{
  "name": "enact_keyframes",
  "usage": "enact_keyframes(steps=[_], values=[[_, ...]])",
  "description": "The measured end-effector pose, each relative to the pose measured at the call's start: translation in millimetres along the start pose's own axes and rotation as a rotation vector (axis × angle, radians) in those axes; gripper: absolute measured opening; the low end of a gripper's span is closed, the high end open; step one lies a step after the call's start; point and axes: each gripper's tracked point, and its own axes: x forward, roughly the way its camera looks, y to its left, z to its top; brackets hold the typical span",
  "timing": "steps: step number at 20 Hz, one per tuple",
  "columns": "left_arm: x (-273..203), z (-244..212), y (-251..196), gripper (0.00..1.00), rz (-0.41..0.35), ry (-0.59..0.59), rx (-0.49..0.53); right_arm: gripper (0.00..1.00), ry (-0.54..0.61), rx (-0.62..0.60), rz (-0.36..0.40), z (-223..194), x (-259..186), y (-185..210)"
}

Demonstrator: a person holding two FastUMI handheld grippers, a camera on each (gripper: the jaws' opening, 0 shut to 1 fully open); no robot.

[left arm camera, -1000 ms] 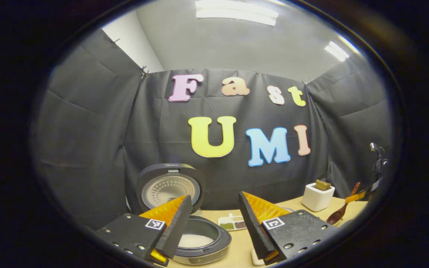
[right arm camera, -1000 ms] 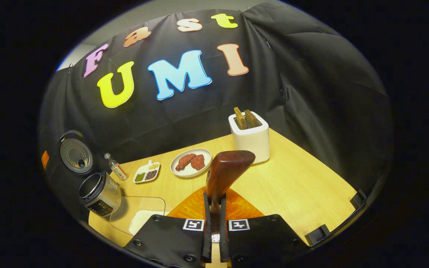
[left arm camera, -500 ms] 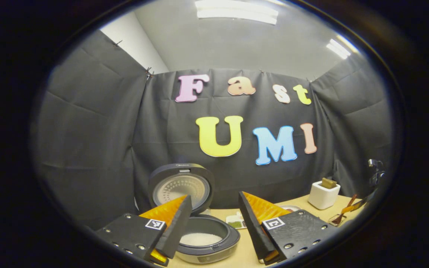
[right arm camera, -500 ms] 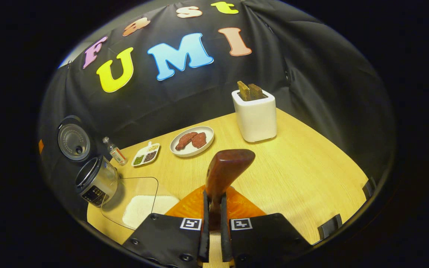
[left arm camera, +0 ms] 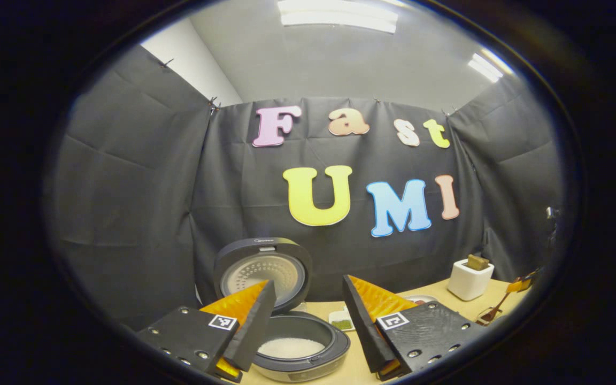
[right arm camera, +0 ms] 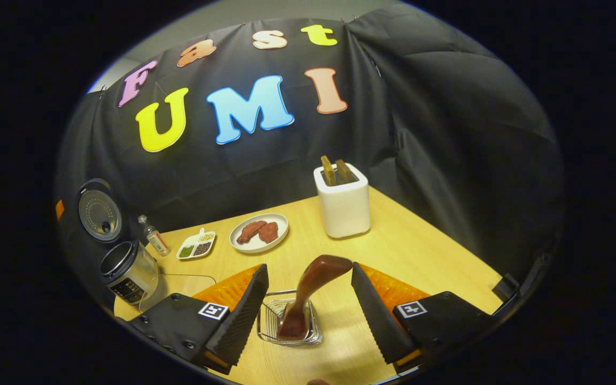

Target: Close the left gripper, press the button to open the rice cooker; take a wooden spoon from the chopstick holder with the right hand, scoop a spoonful of rice and pour it into the rice cooker, then put the wooden spoon back into the chopstick holder.

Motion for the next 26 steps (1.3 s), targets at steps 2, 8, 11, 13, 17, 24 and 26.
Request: enact_keyframes(steps=[2,8,11,13,17,24,26], values=[[12,4,5,0.8,0.01,0.001,0.003,0.98,-0.077,-0.051,-0.029,27,-14,-5],[63,32,30,0.8,0.034,-0.031,0.018,0.98,-0.214,-0.134,-0.059,85,-47,0],[99,52,56,0.8,0.061,-0.06,0.01,0.98,-0.258,-0.155,-0.061,97,-58,12],[128,64,73,0.8,0.075,-0.08,-0.002,0.98,-0.271,-0.169,-0.066,97,-62,17],[184,51,102,0.78,0.104,-0.028,-0.005,0.98,-0.269,-0.181,-0.074,92,-67,23],[236,0,123,0.78,0.127,0.106,-0.032,0.98,-0.24,-0.18,-0.074,84,-65,24],[236,-3,123,0.8,0.124,0.108,-0.04,0.98,-0.242,-0.184,-0.066,86,-65,26]])
